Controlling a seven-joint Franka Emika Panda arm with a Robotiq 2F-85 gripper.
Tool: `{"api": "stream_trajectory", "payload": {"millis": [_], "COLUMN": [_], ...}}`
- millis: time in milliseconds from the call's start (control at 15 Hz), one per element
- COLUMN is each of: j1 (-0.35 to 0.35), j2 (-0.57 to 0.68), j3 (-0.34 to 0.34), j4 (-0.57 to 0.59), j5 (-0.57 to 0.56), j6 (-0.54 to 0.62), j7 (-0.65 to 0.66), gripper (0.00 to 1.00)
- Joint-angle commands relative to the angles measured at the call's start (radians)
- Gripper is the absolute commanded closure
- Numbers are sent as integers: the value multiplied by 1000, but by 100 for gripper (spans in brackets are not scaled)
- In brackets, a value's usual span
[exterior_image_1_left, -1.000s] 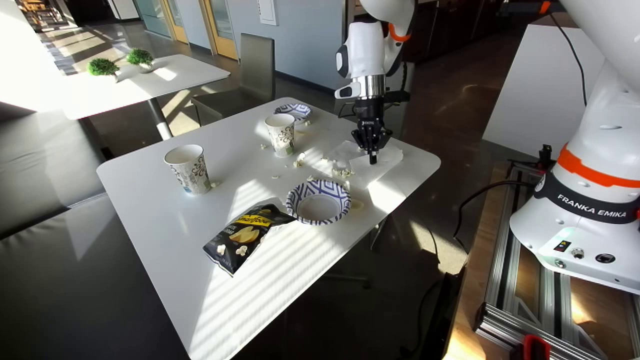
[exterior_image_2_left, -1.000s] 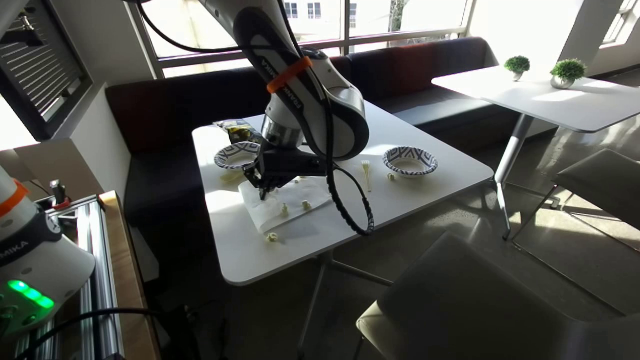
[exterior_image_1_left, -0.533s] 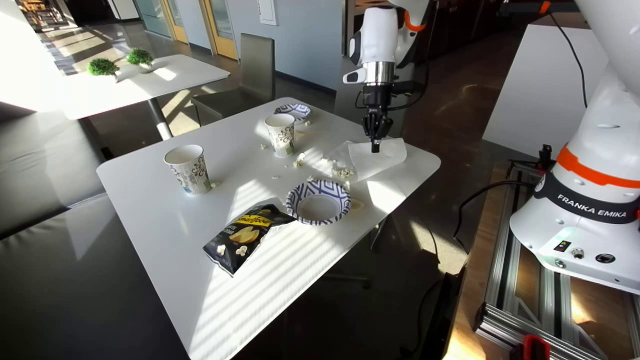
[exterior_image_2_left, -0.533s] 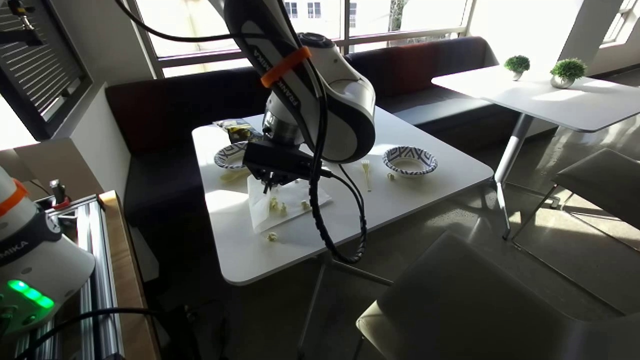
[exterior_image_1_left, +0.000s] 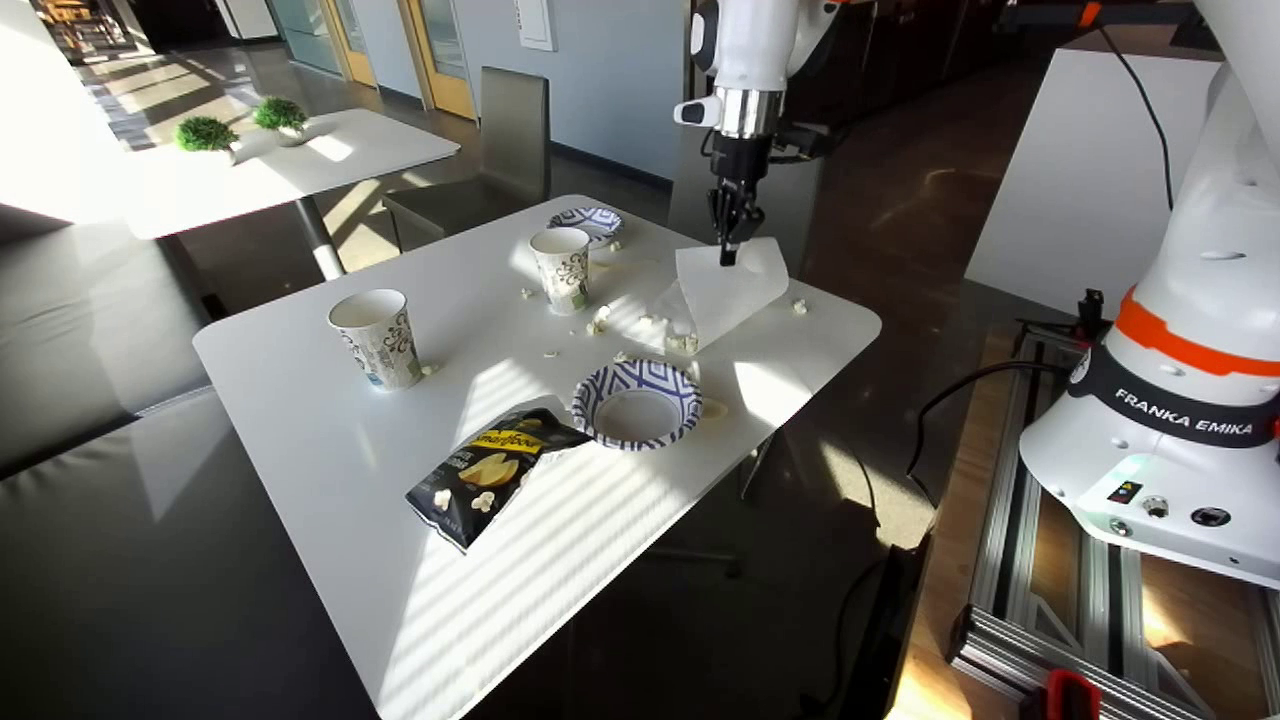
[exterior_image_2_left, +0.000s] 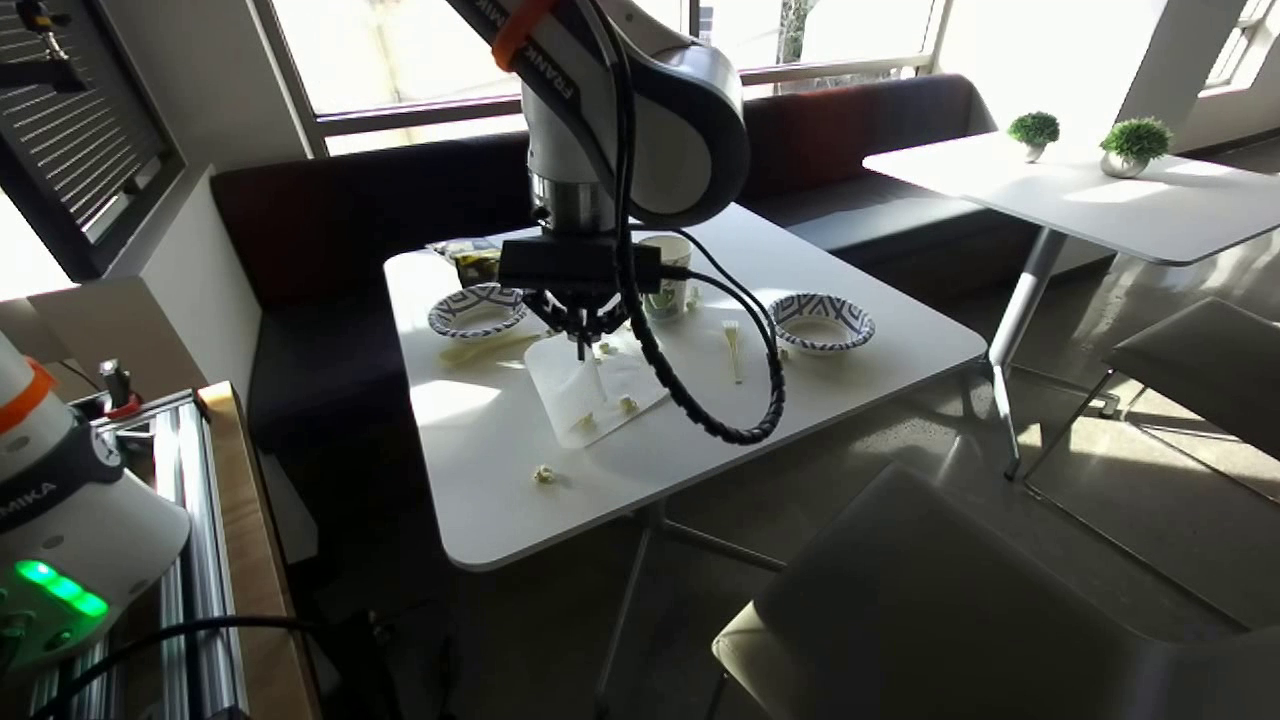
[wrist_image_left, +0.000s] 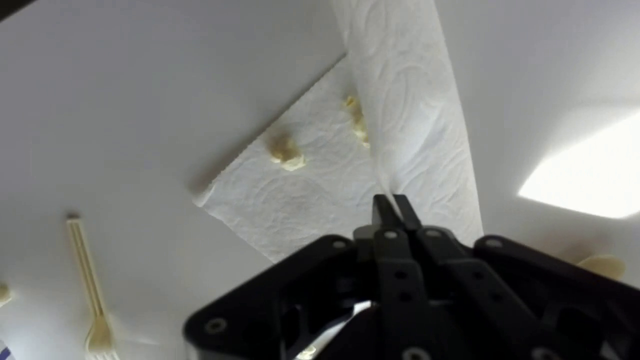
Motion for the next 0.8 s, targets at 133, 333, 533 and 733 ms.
{"api": "stream_trajectory", "payload": {"millis": [133,333,533,733], "j1": [103,177,192,185], "j2": [42,39,22,43], "j3": [24,11,44,67], "j4": [15,-10,-36,-36], "j5": [-6,-6,12,75], "j6": [-164,-321,-488,-541], "j7": [-154,-201,-248,-323], "gripper": [100,100,100,100]}}
